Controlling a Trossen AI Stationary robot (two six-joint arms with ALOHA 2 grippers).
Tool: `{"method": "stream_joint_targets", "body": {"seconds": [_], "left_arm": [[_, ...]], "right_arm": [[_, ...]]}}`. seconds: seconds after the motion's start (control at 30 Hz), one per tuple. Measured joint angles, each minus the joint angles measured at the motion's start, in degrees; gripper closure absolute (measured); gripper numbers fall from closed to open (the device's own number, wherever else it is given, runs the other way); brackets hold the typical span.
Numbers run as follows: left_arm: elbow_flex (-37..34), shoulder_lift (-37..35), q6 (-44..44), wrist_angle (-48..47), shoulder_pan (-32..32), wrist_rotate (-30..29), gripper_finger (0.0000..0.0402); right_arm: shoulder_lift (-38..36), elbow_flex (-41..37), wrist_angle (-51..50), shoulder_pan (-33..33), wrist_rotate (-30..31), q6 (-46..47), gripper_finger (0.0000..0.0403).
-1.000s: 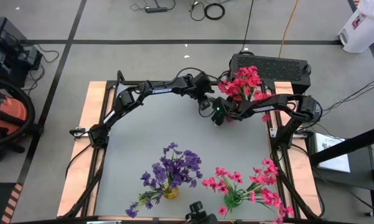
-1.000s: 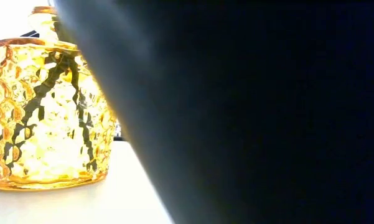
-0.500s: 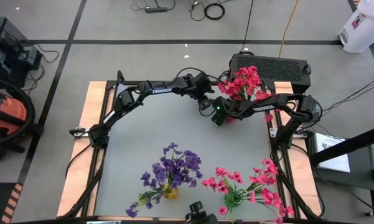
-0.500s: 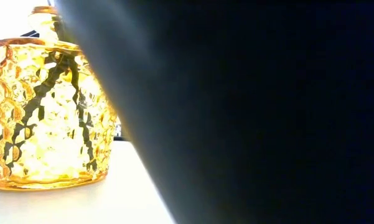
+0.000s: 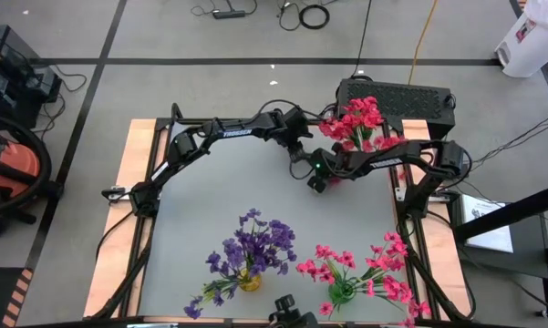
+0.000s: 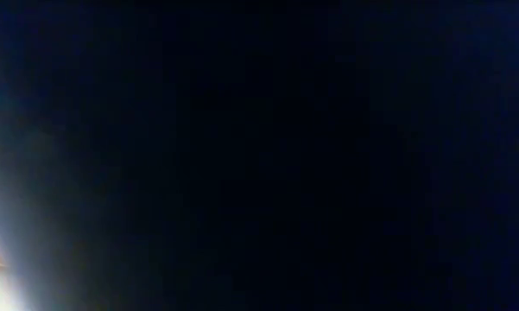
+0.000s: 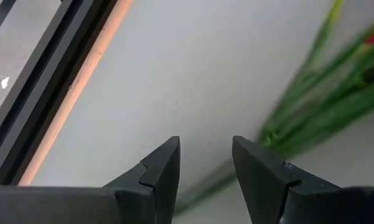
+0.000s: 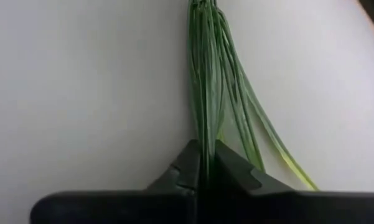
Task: Sort flowers into vase by color
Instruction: Put the pink flower into the green transparent vase
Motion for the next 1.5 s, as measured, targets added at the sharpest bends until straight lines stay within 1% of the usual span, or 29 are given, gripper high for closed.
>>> {"method": "stream_joint_targets", "body": {"seconds": [0.13, 0.3, 0.5, 0.6, 0.7, 0.93, 0.97, 1.07, 1.1, 1.23, 1.43, 1.5], "left_arm": [[0.0, 0.0, 0.4, 0.0, 0.0, 0.0, 0.0246], [0.0, 0.0, 0.4, 0.0, 0.0, 0.0, 0.0246], [0.0, 0.0, 0.4, 0.0, 0.0, -0.1, 0.0246], [0.0, 0.0, 0.9, 0.0, 0.0, 0.0, 0.0246], [0.0, 0.0, 1.4, -0.2, 0.0, 0.6, 0.0246], [0.0, -0.1, 2.9, -0.7, 0.3, 3.7, 0.0246], [0.1, -0.3, 3.0, -1.6, 0.4, 3.5, 0.0246], [2.8, -2.2, 3.0, -12.2, 0.4, 1.0, 0.0246], [3.6, -3.5, 3.0, -13.8, 0.4, 0.7, 0.0246], [4.5, -9.4, 3.0, -17.3, -0.8, 0.5, 0.0246], [4.3, -15.5, 3.0, -22.3, -4.4, 0.7, 0.0246], [4.4, -17.4, 2.9, -25.8, -5.9, 0.6, 0.0246]], "right_arm": [[0.0, 0.0, -0.5, 2.3, 0.0, 0.2, 0.0376], [-0.1, 0.1, -2.1, 4.9, 0.2, 1.8, 0.0385], [-0.7, 0.0, -4.1, 7.6, 0.3, 3.4, 0.0386], [-2.3, -0.1, -6.0, 9.1, 0.1, 3.9, 0.0386], [-4.4, -0.2, -8.3, 10.6, 1.6, 4.7, 0.0386], [-9.6, -0.2, -10.7, 13.7, 2.6, 6.8, 0.0387], [-10.0, -0.1, -10.7, 14.1, 2.6, 7.2, 0.0387], [-10.8, -0.1, -11.0, 15.0, 2.8, 7.9, 0.0387], [-10.9, -0.1, -11.0, 15.3, 2.9, 7.9, 0.0387], [-10.9, -0.1, -12.4, 16.3, 3.0, 9.2, 0.0387], [-10.9, -0.1, -16.3, 18.8, 3.2, 11.1, 0.0387], [-10.9, -0.1, -17.5, 20.0, 3.2, 11.8, 0.0387]]}}
